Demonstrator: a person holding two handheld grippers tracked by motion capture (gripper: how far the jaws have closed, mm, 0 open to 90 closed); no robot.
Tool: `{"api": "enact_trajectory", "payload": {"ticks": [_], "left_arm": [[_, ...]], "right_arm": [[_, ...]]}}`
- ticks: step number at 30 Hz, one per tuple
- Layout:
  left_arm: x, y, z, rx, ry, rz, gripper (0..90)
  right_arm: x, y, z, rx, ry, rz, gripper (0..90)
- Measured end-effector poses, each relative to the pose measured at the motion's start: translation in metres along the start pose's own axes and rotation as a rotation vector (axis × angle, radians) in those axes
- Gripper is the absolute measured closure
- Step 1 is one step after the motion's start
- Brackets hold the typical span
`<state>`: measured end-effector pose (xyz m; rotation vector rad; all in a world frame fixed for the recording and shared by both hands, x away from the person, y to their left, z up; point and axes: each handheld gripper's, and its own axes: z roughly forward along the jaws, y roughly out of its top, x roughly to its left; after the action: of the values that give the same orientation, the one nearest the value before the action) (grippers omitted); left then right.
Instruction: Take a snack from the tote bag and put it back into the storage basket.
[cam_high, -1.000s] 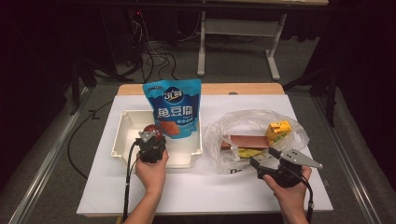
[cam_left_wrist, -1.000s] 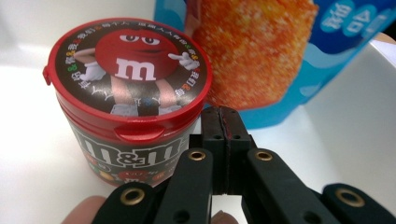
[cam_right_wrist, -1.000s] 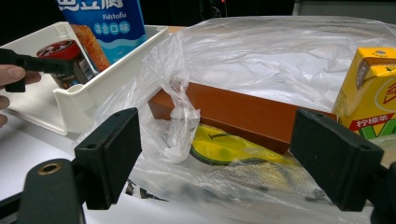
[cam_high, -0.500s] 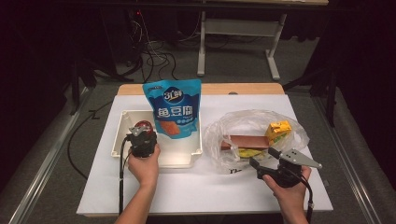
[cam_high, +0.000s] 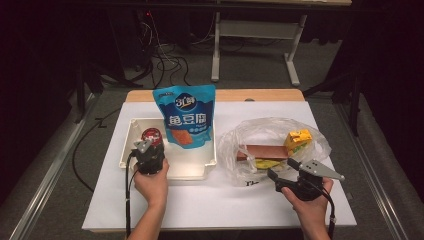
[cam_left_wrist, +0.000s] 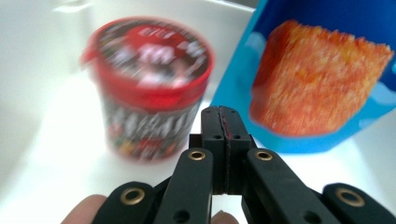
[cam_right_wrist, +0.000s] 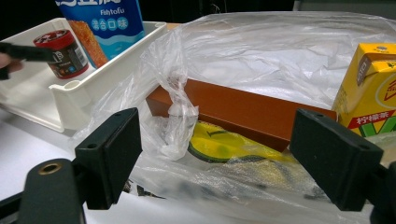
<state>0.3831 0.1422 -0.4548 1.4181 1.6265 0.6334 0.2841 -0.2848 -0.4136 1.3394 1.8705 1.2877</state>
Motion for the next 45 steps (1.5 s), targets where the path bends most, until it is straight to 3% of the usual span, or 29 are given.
{"api": "enact_trajectory", "payload": {"ticks": [1,4,8,10,14,20,24,27,30,36,39,41,45], "left_arm": [[0.004,-0.003,-0.006,-0.017,0.01,-0.029,90.0],[0.012,-0.005,-0.009,-0.019,0.037,-0.02,90.0],[0.017,-0.006,0.003,0.025,0.043,-0.006,90.0],[0.02,-0.004,0.01,0.045,0.049,-0.024,90.0],[0.018,0.0,0.015,0.049,0.073,-0.011,90.0],[0.017,0.003,0.02,0.043,0.113,-0.028,90.0],[0.016,0.004,0.027,0.064,0.105,-0.068,90.0],[0.015,0.006,0.029,0.072,0.117,-0.075,90.0],[0.016,0.009,0.032,0.119,0.12,-0.108,90.0],[0.01,0.013,0.036,0.14,0.123,-0.078,90.0],[0.01,0.018,0.039,0.208,0.096,-0.071,90.0],[0.009,0.021,0.039,0.21,0.093,-0.055,90.0],[0.014,0.023,0.045,0.198,0.088,-0.093,90.0]], "right_arm": [[0.0,0.0,0.0,0.001,0.0,-0.001,17.2],[0.001,0.0,0.001,0.003,0.005,-0.001,17.2],[0.004,0.001,0.001,0.0,0.008,-0.008,17.2],[0.003,0.001,0.001,0.0,0.008,-0.006,17.2],[0.001,0.0,0.001,0.004,0.003,-0.003,17.2],[0.0,0.0,0.002,0.007,0.003,-0.001,17.3],[0.0,0.0,0.0,0.001,0.001,0.003,17.3],[-0.001,0.0,0.0,0.001,0.0,0.007,17.4],[-0.003,0.0,-0.001,-0.001,-0.001,0.007,17.5],[-0.003,0.0,-0.001,0.0,-0.001,0.005,17.5],[-0.003,0.001,-0.001,-0.004,-0.001,0.009,17.6],[-0.004,0.0,-0.001,-0.002,-0.004,0.008,17.6],[-0.003,0.0,0.0,0.003,-0.002,0.01,17.7]]}}
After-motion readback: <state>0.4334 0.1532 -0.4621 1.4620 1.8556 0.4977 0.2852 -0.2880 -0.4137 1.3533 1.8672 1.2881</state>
